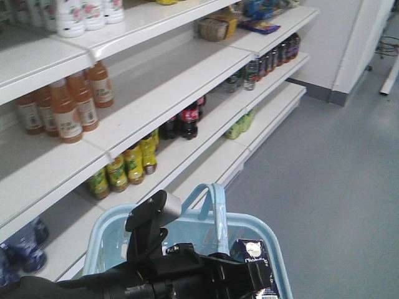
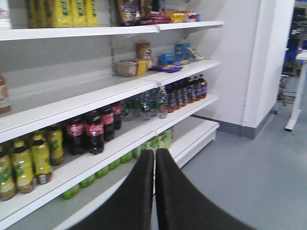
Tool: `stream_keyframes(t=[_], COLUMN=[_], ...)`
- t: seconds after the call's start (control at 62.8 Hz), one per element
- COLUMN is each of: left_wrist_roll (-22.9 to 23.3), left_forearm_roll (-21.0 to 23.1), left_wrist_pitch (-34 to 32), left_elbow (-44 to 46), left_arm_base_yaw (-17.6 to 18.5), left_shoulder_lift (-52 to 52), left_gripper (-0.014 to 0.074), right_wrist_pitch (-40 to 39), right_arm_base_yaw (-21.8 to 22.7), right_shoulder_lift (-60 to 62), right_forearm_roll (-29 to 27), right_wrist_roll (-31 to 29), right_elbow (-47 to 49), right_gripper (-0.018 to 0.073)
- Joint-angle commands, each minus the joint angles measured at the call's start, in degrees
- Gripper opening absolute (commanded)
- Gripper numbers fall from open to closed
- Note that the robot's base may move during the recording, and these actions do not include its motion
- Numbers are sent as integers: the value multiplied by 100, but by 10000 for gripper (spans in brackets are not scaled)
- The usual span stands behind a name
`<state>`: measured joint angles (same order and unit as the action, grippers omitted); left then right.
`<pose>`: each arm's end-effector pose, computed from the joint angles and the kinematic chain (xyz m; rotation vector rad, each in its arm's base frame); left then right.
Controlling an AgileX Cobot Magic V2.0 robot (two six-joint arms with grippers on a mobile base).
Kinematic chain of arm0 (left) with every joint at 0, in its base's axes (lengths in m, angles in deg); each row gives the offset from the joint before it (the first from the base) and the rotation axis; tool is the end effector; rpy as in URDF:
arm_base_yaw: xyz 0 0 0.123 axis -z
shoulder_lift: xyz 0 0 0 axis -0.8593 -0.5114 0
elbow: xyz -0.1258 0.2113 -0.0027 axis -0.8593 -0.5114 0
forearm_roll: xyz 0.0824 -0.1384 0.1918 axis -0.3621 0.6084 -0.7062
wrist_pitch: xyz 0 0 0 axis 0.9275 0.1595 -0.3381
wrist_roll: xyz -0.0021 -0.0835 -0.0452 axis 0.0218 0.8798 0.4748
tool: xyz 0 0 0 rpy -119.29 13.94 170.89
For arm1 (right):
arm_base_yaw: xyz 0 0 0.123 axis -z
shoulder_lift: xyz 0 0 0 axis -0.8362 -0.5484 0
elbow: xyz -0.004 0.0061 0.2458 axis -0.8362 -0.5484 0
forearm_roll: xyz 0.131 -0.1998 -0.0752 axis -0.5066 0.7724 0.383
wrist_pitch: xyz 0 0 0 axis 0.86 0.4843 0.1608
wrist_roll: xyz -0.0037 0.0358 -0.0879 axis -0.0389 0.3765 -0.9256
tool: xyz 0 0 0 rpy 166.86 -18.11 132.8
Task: Left arm holds basket, right arm returns cookies
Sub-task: 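Turn past the desk area carrying the basket with the left gripper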
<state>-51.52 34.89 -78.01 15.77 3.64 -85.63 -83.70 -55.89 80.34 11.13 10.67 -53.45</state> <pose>0.1354 -0.2676 0.2421 -0.0004 2.3172 -1.3159 0.0985 -0.0016 0.1990 0.0114 1.5605 -0.0138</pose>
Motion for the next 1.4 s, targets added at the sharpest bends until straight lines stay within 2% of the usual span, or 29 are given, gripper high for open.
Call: stream_keyframes(t=[0.0,1.385], left_wrist_roll=[-63,-63], left_forearm_roll=[-55,-55], left_wrist_pitch=[-301,-302], left_elbow=[190,190], left_arm_base_yaw=[23,23], left_shoulder_lift=[221,221], left_gripper=[-6,-6], right_wrist_pitch=[-436,-438], right_arm_base_yaw=[-5,-5], right_shoulder_lift=[57,57], right_forearm_roll=[36,36], right_wrist_roll=[-22,-22], right_elbow=[-5,-5], right_gripper=[-6,-6])
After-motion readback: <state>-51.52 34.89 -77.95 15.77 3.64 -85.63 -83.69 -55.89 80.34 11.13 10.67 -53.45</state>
